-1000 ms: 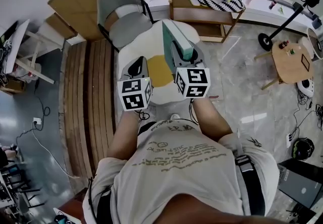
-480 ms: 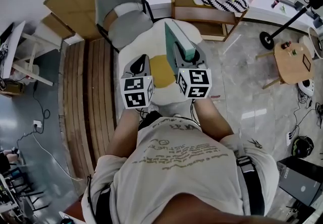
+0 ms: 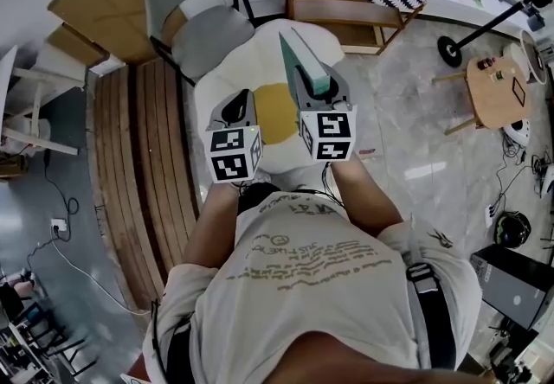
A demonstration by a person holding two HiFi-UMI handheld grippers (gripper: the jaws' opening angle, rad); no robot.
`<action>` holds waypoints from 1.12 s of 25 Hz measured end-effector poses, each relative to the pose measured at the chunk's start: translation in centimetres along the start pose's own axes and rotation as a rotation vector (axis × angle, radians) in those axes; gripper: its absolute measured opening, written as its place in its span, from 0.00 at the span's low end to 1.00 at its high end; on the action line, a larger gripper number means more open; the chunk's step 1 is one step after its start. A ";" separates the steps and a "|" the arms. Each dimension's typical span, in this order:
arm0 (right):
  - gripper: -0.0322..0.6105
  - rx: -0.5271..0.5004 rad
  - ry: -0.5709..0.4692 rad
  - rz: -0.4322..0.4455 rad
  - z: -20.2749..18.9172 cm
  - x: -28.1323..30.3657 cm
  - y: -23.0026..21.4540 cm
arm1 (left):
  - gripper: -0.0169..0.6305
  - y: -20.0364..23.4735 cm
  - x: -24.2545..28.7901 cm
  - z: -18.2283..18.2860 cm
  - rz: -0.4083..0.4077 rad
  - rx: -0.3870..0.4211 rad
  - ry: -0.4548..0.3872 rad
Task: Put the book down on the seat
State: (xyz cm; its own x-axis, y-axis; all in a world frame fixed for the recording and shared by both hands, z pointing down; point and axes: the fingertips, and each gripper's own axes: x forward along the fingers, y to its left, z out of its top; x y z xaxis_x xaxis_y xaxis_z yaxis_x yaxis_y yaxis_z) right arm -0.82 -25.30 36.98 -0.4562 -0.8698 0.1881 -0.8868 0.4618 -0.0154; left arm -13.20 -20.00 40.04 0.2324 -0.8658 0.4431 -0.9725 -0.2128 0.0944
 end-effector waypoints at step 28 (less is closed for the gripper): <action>0.31 -1.094 0.311 0.107 -27.1 10.1 6.2 | 0.06 10.3 6.4 -17.0 -0.077 -0.158 0.326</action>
State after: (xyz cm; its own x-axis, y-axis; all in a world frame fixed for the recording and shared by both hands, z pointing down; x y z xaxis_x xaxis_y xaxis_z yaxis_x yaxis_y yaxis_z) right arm -8.92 -26.52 65.41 -0.3528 -0.8065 0.4744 -0.2356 0.5672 0.7891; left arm -21.98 -20.02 59.01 0.3140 -0.6548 0.6875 -0.9481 -0.1773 0.2641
